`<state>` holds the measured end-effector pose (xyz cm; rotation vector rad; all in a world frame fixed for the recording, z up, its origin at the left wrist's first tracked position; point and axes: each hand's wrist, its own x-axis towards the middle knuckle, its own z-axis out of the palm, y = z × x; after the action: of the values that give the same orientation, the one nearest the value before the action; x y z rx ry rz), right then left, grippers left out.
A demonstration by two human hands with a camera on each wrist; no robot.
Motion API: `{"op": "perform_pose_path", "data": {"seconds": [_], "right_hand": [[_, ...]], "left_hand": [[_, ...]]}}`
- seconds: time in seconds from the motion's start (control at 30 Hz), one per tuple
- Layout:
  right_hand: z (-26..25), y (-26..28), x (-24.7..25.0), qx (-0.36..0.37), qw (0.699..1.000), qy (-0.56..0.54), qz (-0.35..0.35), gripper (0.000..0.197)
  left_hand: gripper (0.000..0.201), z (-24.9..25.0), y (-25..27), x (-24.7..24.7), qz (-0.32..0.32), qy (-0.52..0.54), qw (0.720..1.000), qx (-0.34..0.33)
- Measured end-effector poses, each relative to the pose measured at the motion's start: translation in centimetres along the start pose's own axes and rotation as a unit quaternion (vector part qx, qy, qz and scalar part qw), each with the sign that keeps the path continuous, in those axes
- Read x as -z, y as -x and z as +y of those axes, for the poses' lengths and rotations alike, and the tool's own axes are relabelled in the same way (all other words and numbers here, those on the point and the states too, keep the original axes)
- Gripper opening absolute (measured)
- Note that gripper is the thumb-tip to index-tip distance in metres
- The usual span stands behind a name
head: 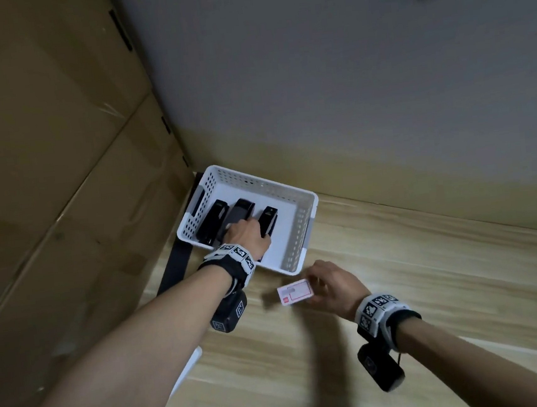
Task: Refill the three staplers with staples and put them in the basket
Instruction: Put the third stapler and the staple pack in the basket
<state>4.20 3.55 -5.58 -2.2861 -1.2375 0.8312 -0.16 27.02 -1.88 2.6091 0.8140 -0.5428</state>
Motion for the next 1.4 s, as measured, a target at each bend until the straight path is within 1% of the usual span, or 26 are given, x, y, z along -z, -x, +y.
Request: {"op": "perform_pose_path", "data": {"seconds": [0.07,0.13,0.23,0.3,0.37,0.43,0.53,0.63,0.73,0.83,0.9,0.97,1.1,1.23,1.3,1.4], "right_hand": [[-0.2,-0.7,1.7,0.001,0.999,0.023,0.027,0.038],[-0.5,-1.3,2.7,0.010,0.998,0.057,0.010,0.040],[-1.0,-2.0,3.0,0.031,0.998,0.060,-0.019,0.041],[-1.3,-2.1,2.8,0.045,0.998,0.046,-0.014,0.039],[-1.5,-2.1,2.6,0.059,0.998,0.035,0.009,0.037],[-1.7,-2.2,2.7,0.059,0.996,0.032,0.050,0.037],[-2.0,-2.7,3.4,0.040,0.991,0.053,0.115,0.037],[-2.3,-3.3,4.0,0.006,0.987,0.075,0.144,0.031],[-2.6,-3.4,4.1,-0.035,0.986,0.088,0.136,0.031],[-2.9,-3.4,3.9,-0.052,0.987,0.100,0.119,0.038],[-3.0,-3.6,3.7,-0.058,0.986,0.102,0.116,0.045],[-3.1,-3.7,3.5,-0.064,0.986,0.105,0.111,0.049],[-3.2,-4.2,3.0,-0.080,0.985,0.121,0.094,0.050],[-3.0,-4.6,3.1,-0.119,0.983,0.105,0.091,0.047],[-2.7,-4.8,3.3,-0.139,0.982,0.090,0.091,0.049],[-2.4,-5.1,3.4,-0.154,0.983,0.068,0.070,0.054]], "left_hand": [[0.040,-0.2,0.3,0.4,-0.010,0.021,1.000,0.002],[0.043,-0.6,0.5,0.8,-0.014,0.045,0.999,0.001],[0.032,-1.8,0.8,1.5,-0.034,0.056,0.998,-0.019],[0.021,-2.6,1.1,1.9,-0.053,0.027,0.998,-0.035],[0.022,-3.0,1.5,1.9,-0.069,-0.012,0.996,-0.056],[0.023,-3.2,1.7,1.7,-0.085,-0.048,0.992,-0.080],[0.023,-3.4,2.0,1.8,-0.105,-0.078,0.986,-0.105],[0.025,-3.6,2.3,1.9,-0.107,-0.096,0.983,-0.117],[0.025,-3.6,2.5,2.0,-0.098,-0.107,0.982,-0.118],[0.027,-3.7,2.6,1.6,-0.089,-0.124,0.981,-0.120],[0.026,-4.0,2.7,1.1,-0.067,-0.127,0.982,-0.121],[0.025,-4.2,2.7,0.6,-0.041,-0.112,0.985,-0.124],[0.024,-3.9,2.9,0.2,-0.012,-0.071,0.989,-0.126],[0.029,-3.0,2.8,0.0,-0.011,-0.046,0.993,-0.110],[0.030,-2.9,2.6,-0.1,-0.015,-0.039,0.994,-0.100],[0.030,-3.2,2.0,-0.4,-0.025,-0.028,0.995,-0.092]]}}
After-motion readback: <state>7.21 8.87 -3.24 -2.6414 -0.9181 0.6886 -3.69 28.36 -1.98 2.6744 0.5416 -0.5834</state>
